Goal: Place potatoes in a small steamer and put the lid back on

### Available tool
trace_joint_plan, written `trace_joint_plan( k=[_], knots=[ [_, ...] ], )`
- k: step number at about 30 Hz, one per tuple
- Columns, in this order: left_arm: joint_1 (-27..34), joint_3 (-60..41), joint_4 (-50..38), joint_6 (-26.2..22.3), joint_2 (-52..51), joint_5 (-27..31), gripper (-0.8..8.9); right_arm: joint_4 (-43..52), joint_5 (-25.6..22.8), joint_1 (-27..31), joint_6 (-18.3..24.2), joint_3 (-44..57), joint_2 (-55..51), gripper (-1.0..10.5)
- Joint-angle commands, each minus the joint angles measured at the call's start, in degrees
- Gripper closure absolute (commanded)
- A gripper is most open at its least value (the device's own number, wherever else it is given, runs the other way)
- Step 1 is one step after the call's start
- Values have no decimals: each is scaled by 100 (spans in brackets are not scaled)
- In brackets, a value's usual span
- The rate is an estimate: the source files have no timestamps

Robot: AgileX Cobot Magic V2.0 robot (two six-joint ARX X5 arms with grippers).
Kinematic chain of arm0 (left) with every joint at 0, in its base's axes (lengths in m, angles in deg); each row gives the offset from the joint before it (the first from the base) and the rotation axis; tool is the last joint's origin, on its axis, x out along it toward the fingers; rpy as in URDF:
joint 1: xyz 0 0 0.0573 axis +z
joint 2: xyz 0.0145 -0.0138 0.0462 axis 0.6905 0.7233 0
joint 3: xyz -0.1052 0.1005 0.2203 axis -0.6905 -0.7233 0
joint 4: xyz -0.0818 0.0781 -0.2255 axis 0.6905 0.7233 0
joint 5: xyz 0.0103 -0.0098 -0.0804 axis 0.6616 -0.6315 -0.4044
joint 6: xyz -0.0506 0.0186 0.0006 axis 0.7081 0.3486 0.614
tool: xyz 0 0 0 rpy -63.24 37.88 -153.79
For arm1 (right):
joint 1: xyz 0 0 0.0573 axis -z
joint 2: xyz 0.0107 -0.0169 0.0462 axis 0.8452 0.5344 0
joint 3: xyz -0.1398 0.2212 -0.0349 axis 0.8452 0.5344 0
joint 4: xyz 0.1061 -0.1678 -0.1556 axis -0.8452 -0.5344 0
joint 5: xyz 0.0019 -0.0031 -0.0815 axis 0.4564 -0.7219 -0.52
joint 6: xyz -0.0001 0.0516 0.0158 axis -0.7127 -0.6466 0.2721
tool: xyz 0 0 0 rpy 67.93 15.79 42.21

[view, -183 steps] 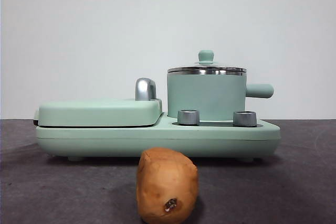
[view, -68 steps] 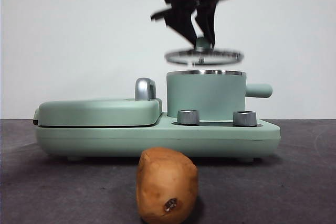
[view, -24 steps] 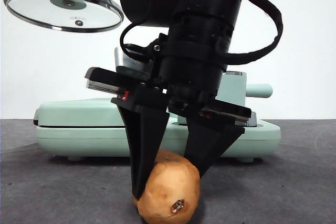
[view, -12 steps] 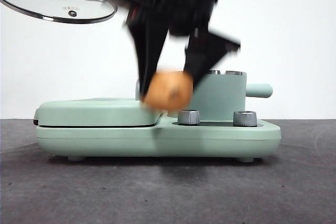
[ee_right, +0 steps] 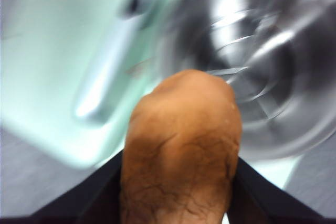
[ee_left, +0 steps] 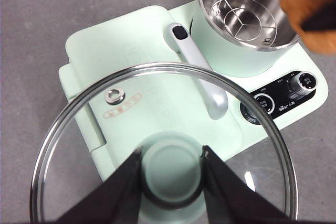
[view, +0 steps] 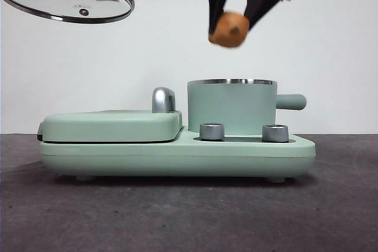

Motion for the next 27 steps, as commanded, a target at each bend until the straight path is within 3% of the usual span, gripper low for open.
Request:
trace_joint_plan(
  k=[1,7,14,19,27],
  knots=[
    [-26,103,-114,-61,-20,-35,805,-129,-7,103,310,-627,669,819],
    [-31,103,-111,-50,-20,-35,805,-149,-33,437,350,-1355,1611,819],
    [-35,103,-111,-33,-20,-37,805,-229,-63,675,350,-1397,2059,816],
    [-37,103,-120,-22,-20,-39,805,-210,35,699,365,-1403,2065,598],
    [-79,103,-236,-13,-9,-186,805,-402,44,697,452,-1580,2000,555]
  ],
)
